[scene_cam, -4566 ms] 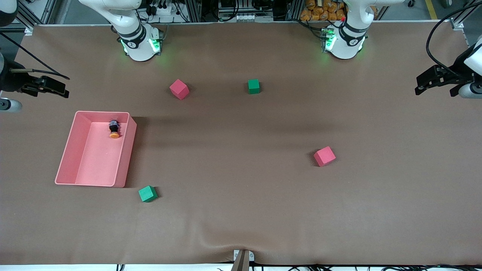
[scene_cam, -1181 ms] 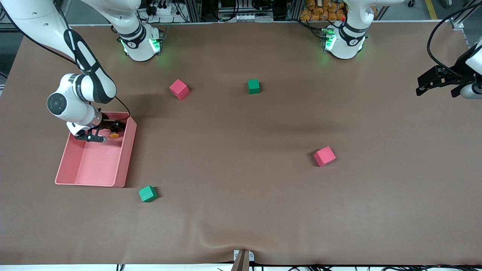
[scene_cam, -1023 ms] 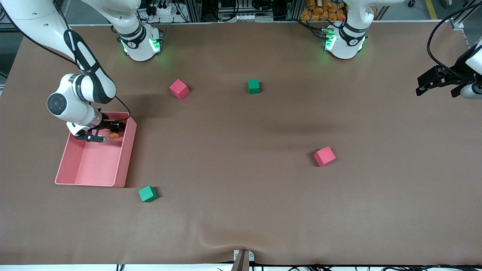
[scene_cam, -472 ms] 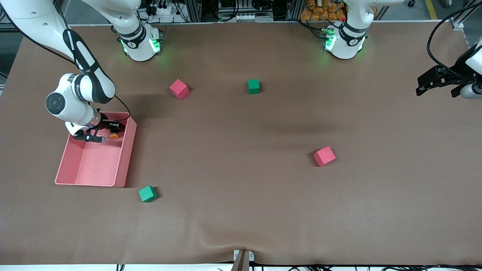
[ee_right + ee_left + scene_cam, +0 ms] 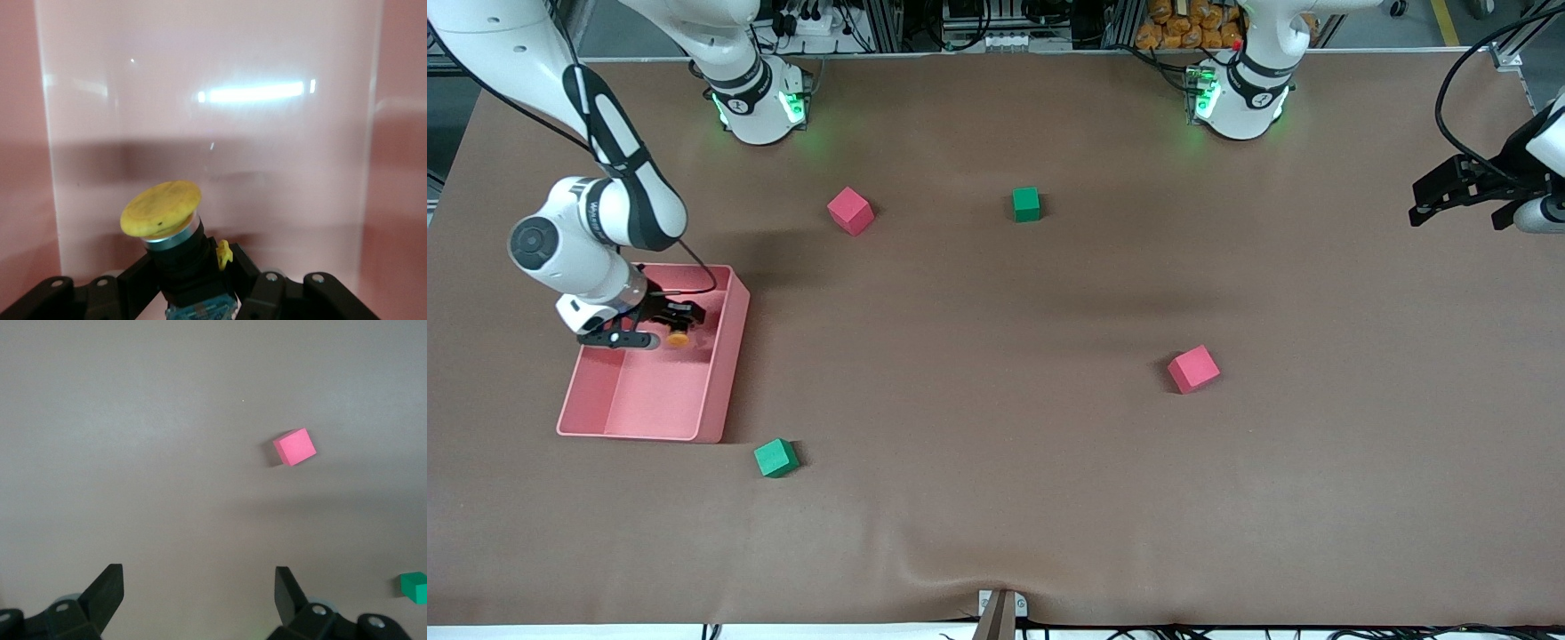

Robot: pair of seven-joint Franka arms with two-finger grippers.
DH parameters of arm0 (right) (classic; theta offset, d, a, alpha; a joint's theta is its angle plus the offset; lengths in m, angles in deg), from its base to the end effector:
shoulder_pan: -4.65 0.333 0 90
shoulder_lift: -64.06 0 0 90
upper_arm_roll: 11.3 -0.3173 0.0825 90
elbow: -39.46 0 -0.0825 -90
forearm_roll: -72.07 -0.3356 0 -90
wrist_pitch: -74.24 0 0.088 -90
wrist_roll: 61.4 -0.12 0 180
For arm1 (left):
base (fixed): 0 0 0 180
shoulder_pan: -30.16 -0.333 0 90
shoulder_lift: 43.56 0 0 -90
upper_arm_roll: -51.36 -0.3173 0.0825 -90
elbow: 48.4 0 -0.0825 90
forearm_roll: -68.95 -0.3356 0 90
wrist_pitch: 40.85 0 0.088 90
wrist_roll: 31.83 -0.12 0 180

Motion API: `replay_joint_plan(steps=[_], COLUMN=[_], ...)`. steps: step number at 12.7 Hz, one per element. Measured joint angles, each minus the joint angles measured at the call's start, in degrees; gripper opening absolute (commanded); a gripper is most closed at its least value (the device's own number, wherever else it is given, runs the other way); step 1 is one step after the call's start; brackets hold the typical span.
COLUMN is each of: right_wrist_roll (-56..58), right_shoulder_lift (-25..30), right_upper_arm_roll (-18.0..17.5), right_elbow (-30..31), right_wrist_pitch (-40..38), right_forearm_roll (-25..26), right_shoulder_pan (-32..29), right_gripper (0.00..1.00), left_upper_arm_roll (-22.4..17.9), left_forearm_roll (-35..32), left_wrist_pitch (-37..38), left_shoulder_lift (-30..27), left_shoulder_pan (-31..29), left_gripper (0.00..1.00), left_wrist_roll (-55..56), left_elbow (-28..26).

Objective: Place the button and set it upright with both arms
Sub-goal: 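Lift the button out of the tray with the right gripper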

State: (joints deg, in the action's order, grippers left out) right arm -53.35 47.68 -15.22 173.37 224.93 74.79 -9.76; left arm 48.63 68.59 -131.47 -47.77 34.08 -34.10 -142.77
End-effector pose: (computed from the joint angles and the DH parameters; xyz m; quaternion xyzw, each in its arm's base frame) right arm 0.4874 -0.0890 0.2445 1.0000 -0.0021 0.0036 0.0027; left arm 0.4837 -0.0084 0.6177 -0.9995 0.0303 -0.0040 0.0014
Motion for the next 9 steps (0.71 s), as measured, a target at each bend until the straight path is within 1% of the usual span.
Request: replay_joint_plan(steps=[2, 3, 4, 7, 9], right_wrist_roll=[2.98, 3.93, 4.47, 6.23, 9.12], right_shoulder_lift=[0.56, 0.77, 0.94, 1.17, 1.20], right_upper_arm_roll=[0.01, 0.01, -0.01, -0.51, -1.09], right_elbow=[-2.32, -4.27, -7.02, -17.99, -23.40], right_wrist_pitch=[-1.35, -4.18, -8.55, -24.14, -31.43], right_forearm_roll=[0.00, 0.00, 0.00, 0.01, 0.01], right_shoulder_pan=[-0.44, -0.47, -0.47, -0.33, 1.56], right_gripper=[0.00, 0.00, 0.00, 0.00, 0.00], left_upper_arm_roll=[0.00, 0.00, 0.00, 0.00, 0.02], left_forearm_roll=[0.00, 0.00, 0.00, 0.00, 0.00], left_wrist_pitch=[0.00, 0.00, 0.00, 0.00, 0.00], left_shoulder_lift=[0.00, 0.00, 0.00, 0.00, 0.00], left_shoulder_pan=[0.00, 0.00, 0.00, 0.00, 0.00], left_gripper=[1.00, 1.00, 1.00, 1.00, 1.00], left_wrist_roll=[0.00, 0.00, 0.00, 0.00, 0.00], left_elbow=[0.00, 0.00, 0.00, 0.00, 0.00])
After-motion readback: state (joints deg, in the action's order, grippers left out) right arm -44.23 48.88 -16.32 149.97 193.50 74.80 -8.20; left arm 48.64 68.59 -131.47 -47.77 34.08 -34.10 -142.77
